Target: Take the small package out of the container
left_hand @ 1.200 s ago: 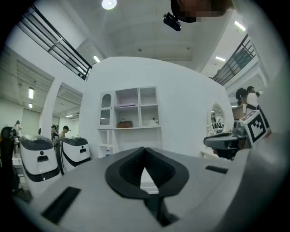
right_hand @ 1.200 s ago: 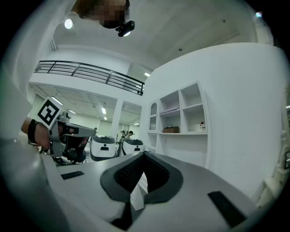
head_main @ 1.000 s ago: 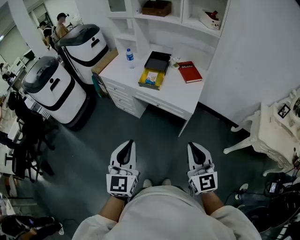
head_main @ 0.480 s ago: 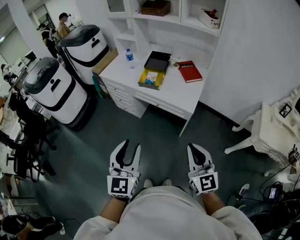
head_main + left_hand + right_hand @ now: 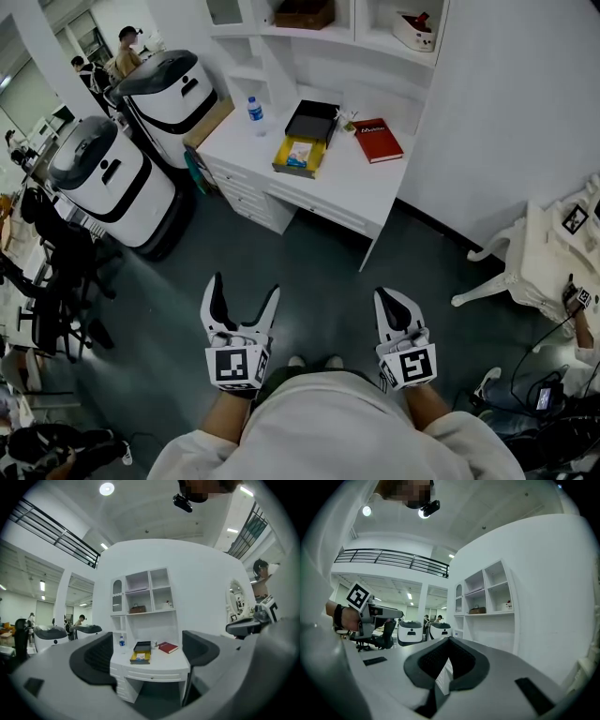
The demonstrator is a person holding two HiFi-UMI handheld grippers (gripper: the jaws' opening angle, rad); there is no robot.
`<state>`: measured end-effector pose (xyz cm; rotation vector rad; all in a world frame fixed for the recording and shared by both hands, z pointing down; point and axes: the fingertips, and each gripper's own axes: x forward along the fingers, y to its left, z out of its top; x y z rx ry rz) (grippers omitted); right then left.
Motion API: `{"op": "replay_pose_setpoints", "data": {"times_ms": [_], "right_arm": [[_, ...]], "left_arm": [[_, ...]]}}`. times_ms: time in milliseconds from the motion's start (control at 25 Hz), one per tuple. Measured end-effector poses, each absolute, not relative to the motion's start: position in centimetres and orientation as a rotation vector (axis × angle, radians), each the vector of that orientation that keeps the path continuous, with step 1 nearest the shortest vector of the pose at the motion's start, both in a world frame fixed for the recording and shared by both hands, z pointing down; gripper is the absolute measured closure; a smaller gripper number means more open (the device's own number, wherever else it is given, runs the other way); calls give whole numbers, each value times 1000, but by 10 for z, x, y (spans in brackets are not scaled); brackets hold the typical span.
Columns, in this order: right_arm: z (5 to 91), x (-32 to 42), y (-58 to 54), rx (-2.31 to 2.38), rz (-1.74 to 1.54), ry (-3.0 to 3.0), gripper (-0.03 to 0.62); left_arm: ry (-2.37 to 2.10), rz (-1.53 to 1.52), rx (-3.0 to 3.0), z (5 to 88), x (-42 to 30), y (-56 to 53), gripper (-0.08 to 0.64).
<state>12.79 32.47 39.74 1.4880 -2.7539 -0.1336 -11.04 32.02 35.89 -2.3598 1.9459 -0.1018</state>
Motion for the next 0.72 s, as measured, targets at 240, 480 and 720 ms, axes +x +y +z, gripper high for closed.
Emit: {"op": "replay_pose_setpoints", "data": {"times_ms": [240,480,720], "right_arm": [[410,136,314,1461,-109,-2751,569],[416,142,284,1475,-107,-2735,569],[414,130,241,1482,-122,-2712,569]], "left_arm": [[1986,-138,-2349,370,-109,307,103],[1989,-127,-2356,377,-105,272,103],[1994,-116,-2375,383,-120,221,103]]}}
